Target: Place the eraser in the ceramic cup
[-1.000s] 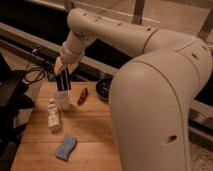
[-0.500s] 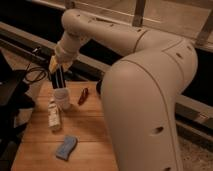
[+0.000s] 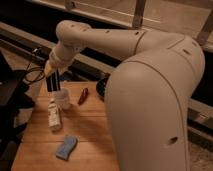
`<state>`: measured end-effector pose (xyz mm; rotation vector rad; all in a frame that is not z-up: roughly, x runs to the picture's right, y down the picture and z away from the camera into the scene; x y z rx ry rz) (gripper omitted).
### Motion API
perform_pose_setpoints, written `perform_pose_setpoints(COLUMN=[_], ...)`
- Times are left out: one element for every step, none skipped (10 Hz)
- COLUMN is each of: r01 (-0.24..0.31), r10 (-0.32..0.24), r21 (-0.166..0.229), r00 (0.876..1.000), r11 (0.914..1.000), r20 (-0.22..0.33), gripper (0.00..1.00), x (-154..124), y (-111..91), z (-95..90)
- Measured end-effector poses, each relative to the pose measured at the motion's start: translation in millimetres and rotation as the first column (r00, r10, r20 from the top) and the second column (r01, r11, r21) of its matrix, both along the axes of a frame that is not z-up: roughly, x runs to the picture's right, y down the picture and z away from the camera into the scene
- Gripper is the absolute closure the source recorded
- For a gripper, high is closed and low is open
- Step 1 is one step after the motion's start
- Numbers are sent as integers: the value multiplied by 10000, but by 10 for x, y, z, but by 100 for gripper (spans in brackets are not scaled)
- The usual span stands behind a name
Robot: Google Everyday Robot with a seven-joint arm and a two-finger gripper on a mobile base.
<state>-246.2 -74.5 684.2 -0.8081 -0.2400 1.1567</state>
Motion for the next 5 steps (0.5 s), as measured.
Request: perform_pose_setpoints(r01=[149, 397, 609, 721, 752], r10=[-149, -396, -609, -723, -758], r21=[81, 61, 2, -66, -124], r00=[9999, 9991, 9977, 9964, 9956], r11=[9999, 9992, 9981, 9974, 9971], r20=[-81, -170, -306, -442, -543], gripper=[88, 88, 88, 88, 88], x=[-62, -121, -136, -125, -113], y=[35, 88, 155, 213, 245], z=[29, 98, 211, 330, 429])
